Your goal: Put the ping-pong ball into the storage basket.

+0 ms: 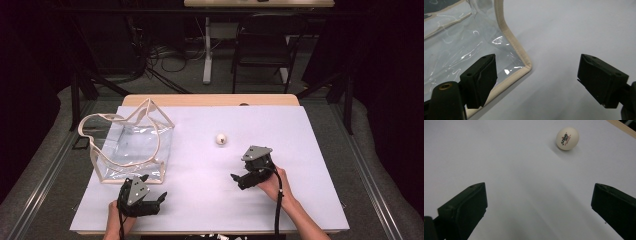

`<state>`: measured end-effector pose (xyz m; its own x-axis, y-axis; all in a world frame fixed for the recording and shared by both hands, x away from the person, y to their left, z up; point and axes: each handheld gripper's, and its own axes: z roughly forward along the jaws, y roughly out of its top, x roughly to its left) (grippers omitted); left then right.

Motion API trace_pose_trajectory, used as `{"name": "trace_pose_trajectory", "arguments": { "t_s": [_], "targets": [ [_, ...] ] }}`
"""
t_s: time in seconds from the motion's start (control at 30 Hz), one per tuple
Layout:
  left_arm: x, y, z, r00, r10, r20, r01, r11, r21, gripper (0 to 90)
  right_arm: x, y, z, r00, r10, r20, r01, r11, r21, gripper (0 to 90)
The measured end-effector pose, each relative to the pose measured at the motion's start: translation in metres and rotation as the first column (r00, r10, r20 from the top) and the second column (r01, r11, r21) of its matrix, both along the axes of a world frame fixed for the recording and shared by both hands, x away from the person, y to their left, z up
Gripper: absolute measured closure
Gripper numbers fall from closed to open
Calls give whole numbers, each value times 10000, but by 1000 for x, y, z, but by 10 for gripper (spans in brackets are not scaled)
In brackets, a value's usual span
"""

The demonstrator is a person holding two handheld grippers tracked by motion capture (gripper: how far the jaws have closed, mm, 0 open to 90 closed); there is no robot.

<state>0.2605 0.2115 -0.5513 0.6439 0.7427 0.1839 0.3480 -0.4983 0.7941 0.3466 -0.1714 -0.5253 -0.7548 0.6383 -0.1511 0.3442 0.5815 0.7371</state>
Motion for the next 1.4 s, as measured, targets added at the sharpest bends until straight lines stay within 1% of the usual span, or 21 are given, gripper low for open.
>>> {"name": "trace_pose_trajectory", "arguments": {
  "t_s": [0.13, 0.2, 0.43, 0.53, 0.67, 0.9, 1.07, 1.33, 1.4],
  "targets": [
    [0, -1, 0, 10000, -33, -48, 34, 10000, 78, 164, 5, 1, 0, 10000, 2, -16, -2, 10000, 44, 2],
    [0, -1, 0, 10000, -21, -23, 21, 10000, 2, 164, 7, 2, 1, 10000, -10, -20, 10, 10000, 15, 2],
    [0, 0, 0, 10000, -11, -20, 12, 10000, 11, 164, 17, 5, 3, 10000, -30, -21, 30, 10000, -50, 2],
    [0, 0, 0, 10000, -13, -23, 13, 10000, 22, 164, 21, 6, 3, 10000, -81, -47, 81, 10000, -7, 2],
    [0, 0, 0, 10000, 6, -27, -6, 10000, 29, 164, 29, 9, 3, 9999, -103, -77, 102, 9999, -116, 2],
    [0, 1, 0, 10000, -8, -22, 8, 10000, 35, 164, 39, 12, 2, 9998, -141, -158, 139, 9999, -83, 2],
    [0, 1, 0, 10000, -4, -28, 4, 10000, 25, 164, 43, 14, 2, 9998, -152, -132, 150, 9998, -131, 4],
    [1, 0, -1, 10000, -32, -52, 32, 10000, 55, 164, 52, 16, 3, 9997, -170, -199, 168, 9998, -100, 4],
    [1, 0, -1, 10000, -23, -46, 23, 10000, 45, 164, 55, 17, 3, 9996, -195, -179, 195, 9998, -27, 4]
  ]
}}
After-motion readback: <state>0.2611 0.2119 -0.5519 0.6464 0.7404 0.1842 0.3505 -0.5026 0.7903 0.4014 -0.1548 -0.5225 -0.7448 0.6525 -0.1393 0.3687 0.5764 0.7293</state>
